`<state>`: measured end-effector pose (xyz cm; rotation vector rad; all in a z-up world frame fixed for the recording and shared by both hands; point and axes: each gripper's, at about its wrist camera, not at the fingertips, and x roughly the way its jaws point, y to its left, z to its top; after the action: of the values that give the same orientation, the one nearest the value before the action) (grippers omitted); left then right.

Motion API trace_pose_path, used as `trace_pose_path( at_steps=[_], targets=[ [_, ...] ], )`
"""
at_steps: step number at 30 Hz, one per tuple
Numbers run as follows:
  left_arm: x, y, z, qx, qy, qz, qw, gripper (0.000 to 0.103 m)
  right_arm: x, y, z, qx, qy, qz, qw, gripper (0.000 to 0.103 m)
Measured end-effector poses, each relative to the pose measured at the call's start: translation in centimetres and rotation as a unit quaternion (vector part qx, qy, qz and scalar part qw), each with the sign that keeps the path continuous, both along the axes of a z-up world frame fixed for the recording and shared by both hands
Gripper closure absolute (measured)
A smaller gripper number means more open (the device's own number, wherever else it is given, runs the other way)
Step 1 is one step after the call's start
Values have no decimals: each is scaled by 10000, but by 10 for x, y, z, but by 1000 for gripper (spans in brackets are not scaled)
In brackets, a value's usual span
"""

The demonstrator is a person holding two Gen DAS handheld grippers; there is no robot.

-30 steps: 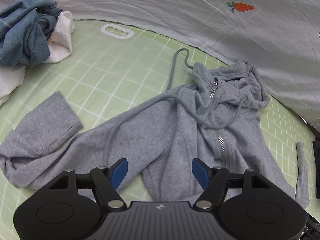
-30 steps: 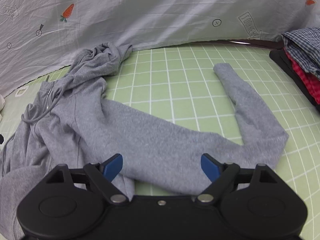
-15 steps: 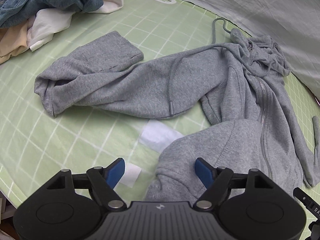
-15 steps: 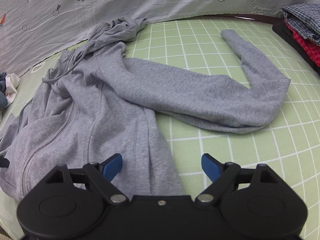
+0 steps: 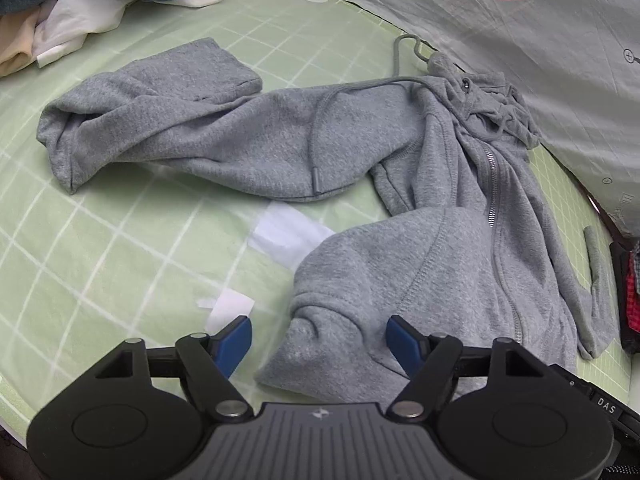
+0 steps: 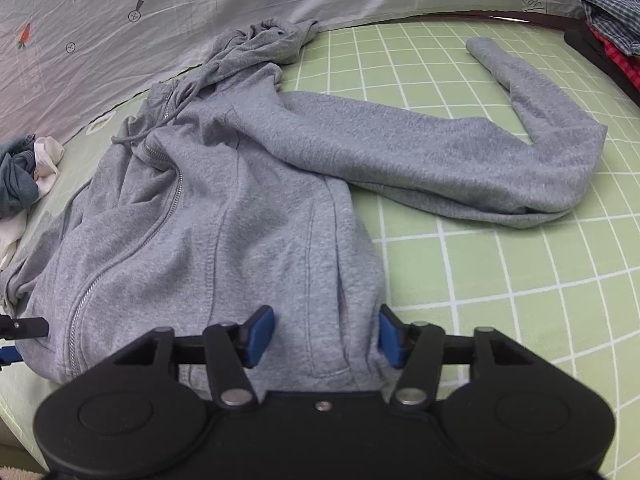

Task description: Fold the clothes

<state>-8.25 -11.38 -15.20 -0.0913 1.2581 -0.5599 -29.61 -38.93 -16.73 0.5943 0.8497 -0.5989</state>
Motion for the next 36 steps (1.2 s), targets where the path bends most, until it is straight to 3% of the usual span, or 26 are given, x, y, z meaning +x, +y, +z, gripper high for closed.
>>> trace_pose_path(
  at_steps=[2,3,5,10,17,19,20,21,23,25,27,29,36],
  targets=[
    [-6,-3,0,-172,10,-84,9998,56,-6,-1,3,39,-168,-1,9999,77],
    [-9,-6,2,-172,-88,-148,9997,67,-8,-1,5,53,-255,17,9997,85],
    [-13,-8,5,-238,-209,-249,9992,86,-13,-1,13,70,-418,43,9991,88],
    [-15,5,32,-702,-103,-148,9974,89,-30,-2,50,86,-1064,85,9942,89],
    [-29,33,107,-1450,-263,-32,9891,89,-64,-6,105,754,-2176,-88,9731,89],
    [-27,37,102,-1297,-182,142,9913,80,-68,-9,100,851,-2050,-458,9740,87],
    [-25,37,94,-1131,-139,193,9933,71,-67,-11,93,805,-1829,-582,9781,84],
    [-20,35,79,-750,6,308,9967,63,-65,-11,82,709,-1511,-698,9835,73],
    [-15,35,55,-189,207,472,9985,62,-62,-9,63,532,-935,-871,9904,69],
    [-15,39,40,121,298,556,9979,62,-67,-4,50,552,-862,-862,9910,67],
    [-15,40,35,267,207,474,9983,50,-73,4,44,467,-818,-838,9920,57],
    [-15,40,31,406,136,391,9983,45,-75,10,36,342,-625,-761,9946,56],
    [-15,32,15,288,314,75,9991,45,-70,19,8,477,53,-585,9971,44]
  ],
)
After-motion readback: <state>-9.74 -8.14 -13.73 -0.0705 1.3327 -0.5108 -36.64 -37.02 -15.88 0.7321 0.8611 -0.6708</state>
